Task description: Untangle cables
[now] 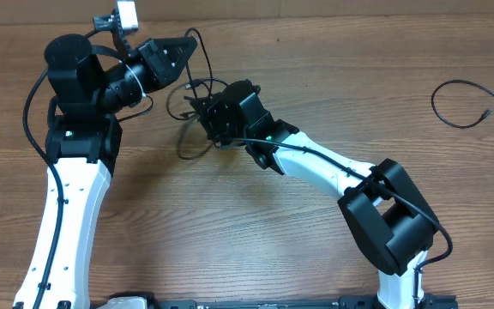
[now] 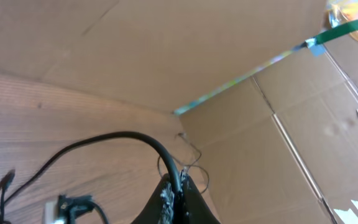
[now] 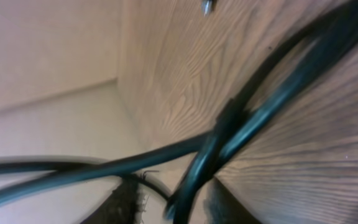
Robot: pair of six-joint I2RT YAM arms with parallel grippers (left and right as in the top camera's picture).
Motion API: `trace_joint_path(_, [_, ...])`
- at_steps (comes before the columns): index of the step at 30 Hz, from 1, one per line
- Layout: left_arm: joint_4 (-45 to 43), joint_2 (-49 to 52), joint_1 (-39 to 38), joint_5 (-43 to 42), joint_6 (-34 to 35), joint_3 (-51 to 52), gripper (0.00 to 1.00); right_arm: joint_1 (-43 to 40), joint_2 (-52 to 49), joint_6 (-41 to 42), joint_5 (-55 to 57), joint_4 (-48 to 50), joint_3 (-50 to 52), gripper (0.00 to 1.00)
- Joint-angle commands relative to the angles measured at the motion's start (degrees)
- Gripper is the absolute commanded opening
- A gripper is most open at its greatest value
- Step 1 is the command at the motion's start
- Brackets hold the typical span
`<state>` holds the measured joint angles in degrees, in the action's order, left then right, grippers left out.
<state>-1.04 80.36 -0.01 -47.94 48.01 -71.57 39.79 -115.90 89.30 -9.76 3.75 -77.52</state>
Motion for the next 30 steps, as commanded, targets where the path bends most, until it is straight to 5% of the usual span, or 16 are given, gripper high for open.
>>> trace_joint_path(1, [-3.5, -1.8, 0.9, -1.0, 0.7, -1.4, 0.04, 0.1, -0.1, -7.6, 1.2, -3.4, -0.1, 0.13])
trace_joint_path(3, [-5.7, -1.8, 2.4, -0.6, 0.1, -1.4, 0.04, -0.6, -0.1, -13.7, 1.2, -8.9, -0.1, 0.04])
trace_joint_path(9, [-4.3, -1.8, 7.8, 3.7, -4.4, -1.4, 0.04, -8.0, 2.0, -32.4, 3.4, -27.8, -0.1, 0.05])
trace_joint_path(11, [-3.6, -1.8, 9.0, 4.9, -4.5, -1.4, 0.04, -11.2, 2.8, -37.4, 6.1, -32.4, -0.1, 0.13])
trace_joint_path(24, [-0.5, -1.8, 12.3, 8.3, -8.3, -1.4, 0.04, -28.7, 4.6, -49.2, 6.5, -51.0, -0.6, 0.23])
trace_joint_path(28, [5.0, -1.8, 12.2, 11.3, -10.3, -1.4, 0.04, -30.9, 7.8, -55.9, -2.2, -52.3, -2.5, 0.04])
trace_joint_path(30, [7.2, -1.7, 11.8, 12.1, -11.3, -1.3, 0.04, -31.2, 10.4, -60.2, -9.5, -52.3, -3.8, 0.04])
